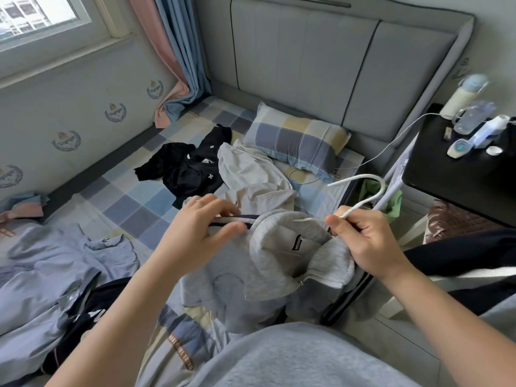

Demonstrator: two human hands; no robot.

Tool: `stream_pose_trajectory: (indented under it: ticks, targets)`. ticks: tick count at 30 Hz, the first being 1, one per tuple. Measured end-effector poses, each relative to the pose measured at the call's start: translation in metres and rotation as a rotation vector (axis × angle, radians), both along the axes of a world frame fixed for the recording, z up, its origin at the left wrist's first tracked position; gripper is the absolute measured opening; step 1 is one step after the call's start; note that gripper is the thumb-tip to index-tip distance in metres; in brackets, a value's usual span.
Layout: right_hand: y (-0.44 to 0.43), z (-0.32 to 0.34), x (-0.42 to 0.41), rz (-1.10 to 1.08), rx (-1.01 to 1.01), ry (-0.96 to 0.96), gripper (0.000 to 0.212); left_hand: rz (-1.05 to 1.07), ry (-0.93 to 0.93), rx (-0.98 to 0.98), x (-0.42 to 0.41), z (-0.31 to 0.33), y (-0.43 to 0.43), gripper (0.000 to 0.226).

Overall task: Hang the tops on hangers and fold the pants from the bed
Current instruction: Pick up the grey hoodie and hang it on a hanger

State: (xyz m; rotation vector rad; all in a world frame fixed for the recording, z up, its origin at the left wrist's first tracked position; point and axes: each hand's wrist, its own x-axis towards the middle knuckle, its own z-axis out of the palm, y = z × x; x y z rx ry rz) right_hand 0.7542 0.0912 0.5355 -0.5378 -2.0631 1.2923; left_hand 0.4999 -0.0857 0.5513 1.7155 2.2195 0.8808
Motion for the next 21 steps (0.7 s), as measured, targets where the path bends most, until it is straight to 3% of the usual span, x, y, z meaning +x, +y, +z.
stream_pose_trajectory:
  ticks: [3,7,13,17,19,21]
  targets:
    - [-0.006,-0.002,-0.010,0.025,0.017,-0.056,0.052,-0.155,0.023,-0.067,0.025,0.010,0.017,0.055]
    - [-0.011,0.000,-0.025,0.055,0.048,-0.084,0.045,-0.159,0.162,-0.216,0.054,0.009,0.030,0.058]
    - [-0.010,0.000,-0.039,0.088,0.112,-0.110,0.047,-0.069,0.075,-0.091,0.053,0.003,0.037,0.052]
    - [-0.004,0.009,-0.040,0.103,0.090,-0.100,0.029,-0.031,0.032,0.010,0.050,0.003,0.041,0.049]
    - [0.005,0.013,-0.032,0.056,0.168,-0.084,0.017,0.033,-0.025,0.060,0.042,0.002,0.039,0.050]
    - [0.015,0.008,-0.018,-0.076,0.265,-0.067,0.025,0.143,-0.062,0.102,0.032,-0.001,0.033,0.049]
